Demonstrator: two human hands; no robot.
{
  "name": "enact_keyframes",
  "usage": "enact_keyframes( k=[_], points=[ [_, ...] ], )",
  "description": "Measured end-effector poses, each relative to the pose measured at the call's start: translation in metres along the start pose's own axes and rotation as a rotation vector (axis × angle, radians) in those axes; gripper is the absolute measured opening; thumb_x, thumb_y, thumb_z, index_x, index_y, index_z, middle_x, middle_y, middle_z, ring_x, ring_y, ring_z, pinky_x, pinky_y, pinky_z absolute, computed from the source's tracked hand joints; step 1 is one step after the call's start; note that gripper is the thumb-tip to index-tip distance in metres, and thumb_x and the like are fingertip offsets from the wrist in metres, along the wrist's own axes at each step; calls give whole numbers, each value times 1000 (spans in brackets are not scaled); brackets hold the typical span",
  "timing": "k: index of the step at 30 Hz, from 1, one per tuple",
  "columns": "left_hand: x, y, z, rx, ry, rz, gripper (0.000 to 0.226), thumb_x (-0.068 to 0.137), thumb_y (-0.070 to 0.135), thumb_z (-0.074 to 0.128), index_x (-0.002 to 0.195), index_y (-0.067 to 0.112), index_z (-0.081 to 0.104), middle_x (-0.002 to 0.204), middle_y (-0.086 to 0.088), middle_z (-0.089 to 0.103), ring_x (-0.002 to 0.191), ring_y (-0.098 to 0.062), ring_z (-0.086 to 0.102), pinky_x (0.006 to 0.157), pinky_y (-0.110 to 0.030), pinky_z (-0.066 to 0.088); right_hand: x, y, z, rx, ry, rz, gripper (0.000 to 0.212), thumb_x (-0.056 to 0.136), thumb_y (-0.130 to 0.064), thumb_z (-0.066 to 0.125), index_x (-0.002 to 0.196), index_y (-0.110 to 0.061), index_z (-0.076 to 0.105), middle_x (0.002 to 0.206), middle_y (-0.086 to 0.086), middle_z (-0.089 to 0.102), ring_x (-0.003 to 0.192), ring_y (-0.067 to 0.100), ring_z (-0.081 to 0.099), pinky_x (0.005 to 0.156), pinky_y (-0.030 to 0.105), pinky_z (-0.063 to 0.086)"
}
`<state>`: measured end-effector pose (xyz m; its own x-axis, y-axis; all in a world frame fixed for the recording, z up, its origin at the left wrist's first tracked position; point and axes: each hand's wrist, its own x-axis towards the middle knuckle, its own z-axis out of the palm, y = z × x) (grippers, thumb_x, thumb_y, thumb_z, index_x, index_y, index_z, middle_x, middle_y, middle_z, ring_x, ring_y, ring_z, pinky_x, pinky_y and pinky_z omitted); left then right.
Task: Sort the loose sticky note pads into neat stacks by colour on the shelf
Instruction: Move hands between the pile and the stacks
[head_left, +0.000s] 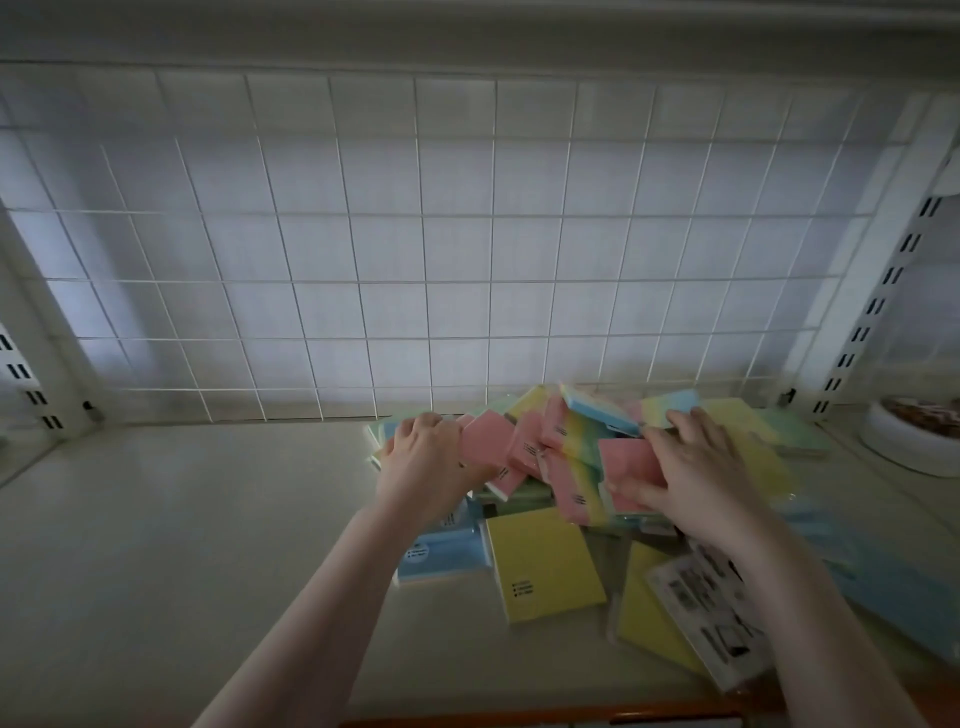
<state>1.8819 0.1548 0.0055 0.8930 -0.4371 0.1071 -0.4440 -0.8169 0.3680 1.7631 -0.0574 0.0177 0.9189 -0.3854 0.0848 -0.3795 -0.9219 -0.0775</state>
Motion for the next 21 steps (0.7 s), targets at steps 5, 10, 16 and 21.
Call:
enact_keyframes(
  k=[5, 10, 16, 21],
  points=[
    [2, 8, -6, 30, 16, -90, 66, 72, 61, 67, 117, 15, 54, 118, -4, 48, 114, -25, 39, 96, -38, 36, 0, -1, 0, 6, 47, -45, 86, 72, -73, 50, 140, -23, 33, 151, 5, 20, 144, 28, 2, 116, 41, 8],
    [-5, 5, -11, -62, 104, -121, 49, 77, 45, 69, 114, 18, 50, 112, 0, 51, 110, -22, 44, 86, -31, 35, -3, 2, 0, 93, 163, -213, 74, 65, -65, 65, 125, -27, 46, 120, -4, 43, 118, 17, 32, 92, 29, 29],
    [-10, -24, -26, -437, 69, -101, 30, 75, 5, 69, 97, 13, 51, 87, 0, 55, 76, -15, 50, 62, -24, 41, 0, -6, -1, 449, 142, -302, 75, 64, -33, 82, 128, -41, 43, 115, -13, 38, 104, 7, 45, 80, 25, 43],
    [-19, -38, -39, -673, -68, -96, 45, 76, -4, 68, 106, 23, 48, 80, -4, 55, 70, -14, 52, 61, -20, 42, -6, 1, -7, 665, 87, -283, 107, 73, -1, 76, 125, -68, 11, 122, -13, 35, 93, 4, 53, 65, 27, 55]
  ],
)
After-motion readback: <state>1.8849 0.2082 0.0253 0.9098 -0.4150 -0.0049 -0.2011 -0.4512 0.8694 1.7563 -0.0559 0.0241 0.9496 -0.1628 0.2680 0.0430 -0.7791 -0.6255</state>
